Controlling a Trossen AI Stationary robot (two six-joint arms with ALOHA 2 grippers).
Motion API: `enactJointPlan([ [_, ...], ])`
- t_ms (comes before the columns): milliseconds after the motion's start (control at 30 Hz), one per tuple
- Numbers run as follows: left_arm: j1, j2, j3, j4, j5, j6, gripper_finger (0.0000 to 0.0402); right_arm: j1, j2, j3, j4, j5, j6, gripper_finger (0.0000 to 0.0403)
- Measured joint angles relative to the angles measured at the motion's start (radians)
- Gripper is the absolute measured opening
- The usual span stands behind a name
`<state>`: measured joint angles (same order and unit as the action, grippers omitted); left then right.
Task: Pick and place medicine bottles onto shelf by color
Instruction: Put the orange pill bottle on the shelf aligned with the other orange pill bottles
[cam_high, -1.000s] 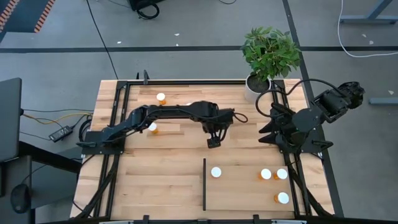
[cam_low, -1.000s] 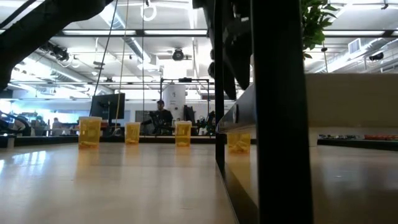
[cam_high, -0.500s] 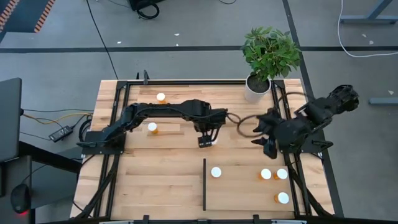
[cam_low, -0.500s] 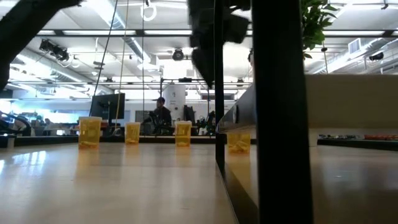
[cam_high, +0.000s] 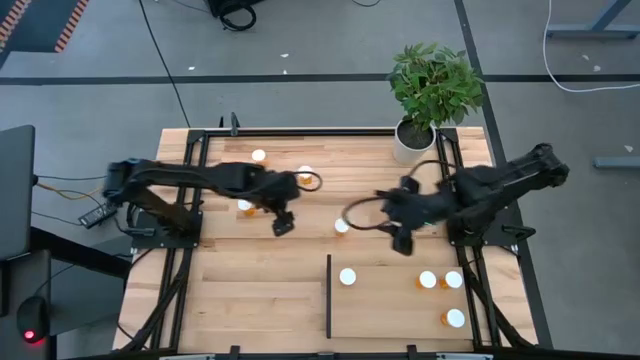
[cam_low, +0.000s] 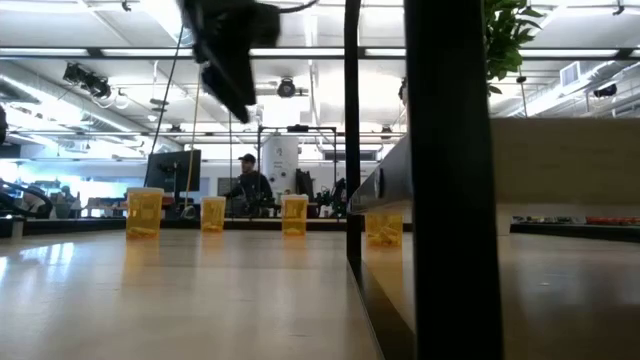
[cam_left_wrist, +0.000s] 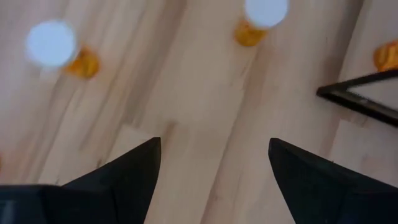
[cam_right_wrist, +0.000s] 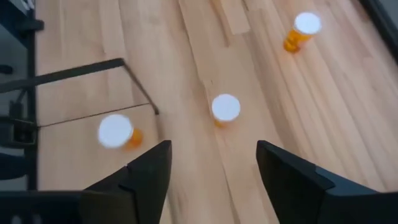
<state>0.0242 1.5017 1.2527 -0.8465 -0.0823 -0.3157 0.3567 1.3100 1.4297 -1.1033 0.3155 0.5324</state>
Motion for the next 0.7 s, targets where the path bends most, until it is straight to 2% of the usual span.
enactJointPlan([
  [133, 0.000, -0.134, -0.122, 0.017, -0.016, -0.046, 0.0302, -0.127, 0.096, -0.005, 0.057, -0.084, -0.096, 0.0264],
  [233, 0.000, -0.230, -0.204, 0.031, -0.019, -0.066, 0.0302, -0.205, 0.173, -0.005, 0.057, -0.115, -0.102, 0.0280],
  [333, 0.000, -0.311, -0.274, 0.036, -0.019, -0.067, 0.0302, -0.258, 0.242, -0.005, 0.106, -0.212, -0.110, 0.0298],
  [433, 0.001, -0.378, -0.325, 0.050, -0.019, -0.070, 0.0302, -0.279, 0.308, -0.005, 0.180, -0.265, -0.150, 0.0316],
  [700, 0.001, -0.465, -0.363, 0.066, -0.038, -0.121, 0.0302, -0.285, 0.446, -0.005, 0.224, -0.271, -0.221, 0.0339],
])
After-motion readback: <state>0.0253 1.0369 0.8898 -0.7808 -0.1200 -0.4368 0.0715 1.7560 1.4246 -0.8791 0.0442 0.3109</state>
